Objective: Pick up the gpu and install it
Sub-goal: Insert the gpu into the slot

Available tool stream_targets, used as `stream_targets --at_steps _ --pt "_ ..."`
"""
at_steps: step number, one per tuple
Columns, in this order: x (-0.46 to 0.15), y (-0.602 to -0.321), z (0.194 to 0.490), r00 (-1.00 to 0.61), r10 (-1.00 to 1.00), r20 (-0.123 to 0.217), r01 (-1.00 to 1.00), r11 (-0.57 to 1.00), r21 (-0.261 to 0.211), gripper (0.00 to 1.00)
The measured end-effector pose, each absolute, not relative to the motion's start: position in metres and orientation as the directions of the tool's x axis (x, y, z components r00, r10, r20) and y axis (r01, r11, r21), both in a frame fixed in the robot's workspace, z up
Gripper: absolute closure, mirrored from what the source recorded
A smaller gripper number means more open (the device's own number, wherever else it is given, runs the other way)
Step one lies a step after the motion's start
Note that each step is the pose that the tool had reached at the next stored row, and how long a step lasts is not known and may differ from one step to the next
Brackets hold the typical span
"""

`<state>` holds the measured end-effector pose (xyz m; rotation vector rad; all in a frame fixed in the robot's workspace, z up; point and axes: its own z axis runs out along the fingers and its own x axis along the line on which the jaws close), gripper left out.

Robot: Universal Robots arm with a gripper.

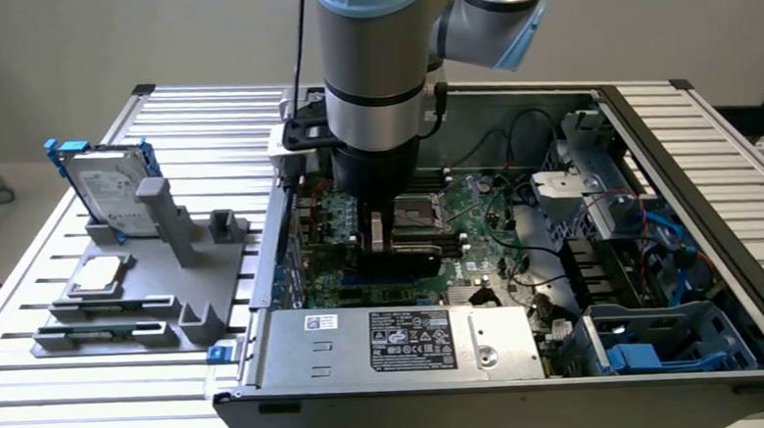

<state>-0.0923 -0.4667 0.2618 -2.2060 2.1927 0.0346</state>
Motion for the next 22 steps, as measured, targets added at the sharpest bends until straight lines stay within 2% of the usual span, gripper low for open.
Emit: stream_targets --at_steps 22 --pt "-0.093 -0.4669 0.2578 0.007 -0.999 -0.038 -1.0 -0.007 -0.006 0.74"
